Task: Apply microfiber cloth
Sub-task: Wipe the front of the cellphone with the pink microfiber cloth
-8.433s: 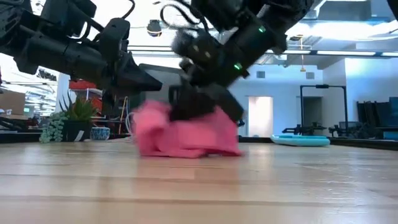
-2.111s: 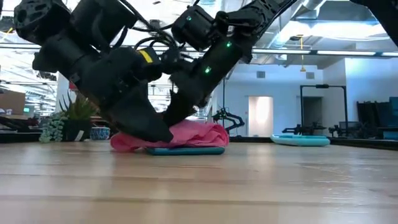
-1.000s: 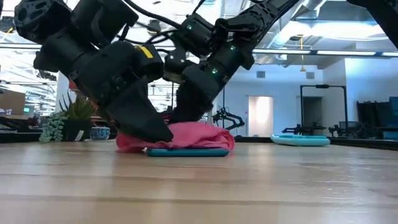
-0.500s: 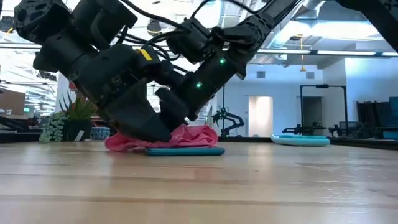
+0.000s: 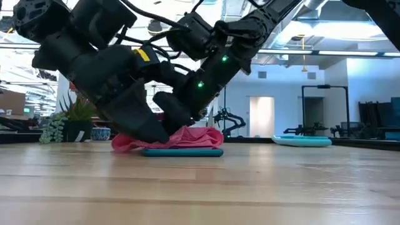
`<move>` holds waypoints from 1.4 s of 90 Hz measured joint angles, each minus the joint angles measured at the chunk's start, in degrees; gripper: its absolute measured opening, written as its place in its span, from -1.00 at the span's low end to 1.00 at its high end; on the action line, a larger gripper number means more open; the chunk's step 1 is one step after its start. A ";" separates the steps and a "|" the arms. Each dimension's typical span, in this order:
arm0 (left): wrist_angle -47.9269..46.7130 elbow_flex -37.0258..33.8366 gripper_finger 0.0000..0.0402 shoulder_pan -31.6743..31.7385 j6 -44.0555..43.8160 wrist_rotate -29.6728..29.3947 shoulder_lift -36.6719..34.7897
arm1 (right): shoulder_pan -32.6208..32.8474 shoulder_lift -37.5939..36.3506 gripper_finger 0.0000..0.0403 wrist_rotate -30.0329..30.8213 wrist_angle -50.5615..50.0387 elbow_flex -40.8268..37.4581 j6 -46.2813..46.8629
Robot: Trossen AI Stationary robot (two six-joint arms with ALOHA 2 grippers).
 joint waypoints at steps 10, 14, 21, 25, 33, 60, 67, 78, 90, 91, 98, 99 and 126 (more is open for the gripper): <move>-5.09 -0.07 -0.16 -0.73 -0.07 1.52 -4.43 | 0.38 -4.09 -1.00 4.70 -2.72 0.01 -0.36; -6.82 -0.08 -0.16 -1.08 -0.04 2.22 -6.32 | 0.15 -6.06 -1.00 7.15 -3.92 0.15 -0.27; -9.22 -0.08 -0.16 -1.57 0.07 1.54 -9.26 | 0.09 -8.96 -1.00 11.39 -7.53 0.19 -0.52; -10.02 -0.06 -0.16 -1.83 0.26 0.13 -10.43 | 0.10 -10.53 -1.00 12.36 -9.18 0.19 -0.72; -10.41 -0.06 -0.16 -2.47 1.09 -1.89 -12.28 | 0.75 -13.78 -1.00 11.69 -14.33 0.17 -0.69; -23.49 -0.03 -0.16 -3.93 -6.85 -8.35 -13.18 | 4.06 -21.14 -1.00 3.29 -43.06 -4.92 11.46; -23.82 -0.96 -0.16 -4.46 -9.40 -10.09 -13.18 | 5.17 -21.28 -1.00 1.00 -42.25 -9.35 14.04; -18.26 -3.22 -0.16 -4.90 -9.60 -10.48 -13.22 | 5.75 -19.21 -1.00 -1.00 -28.98 -15.77 15.05; -16.58 -4.02 -0.16 -5.99 -9.94 -10.66 -13.27 | 5.66 -14.89 -1.00 -1.69 -12.49 -17.16 15.69; -16.62 -4.02 -0.16 -6.13 -10.03 -10.67 -13.27 | 5.66 -14.35 -1.00 -1.88 -11.58 -17.07 15.50; -17.10 -4.02 -0.16 -6.80 -11.02 -10.66 -13.27 | 5.42 -10.28 -1.00 -2.00 -8.05 -15.45 14.08; -17.18 -4.02 -0.16 -6.87 -11.15 -10.66 -13.27 | 5.35 -9.83 -1.00 -1.94 -7.58 -15.03 14.03; -18.39 -4.02 -0.16 -7.94 -12.23 -10.68 -13.29 | 4.97 -8.19 -1.00 0.17 -11.48 -10.06 12.14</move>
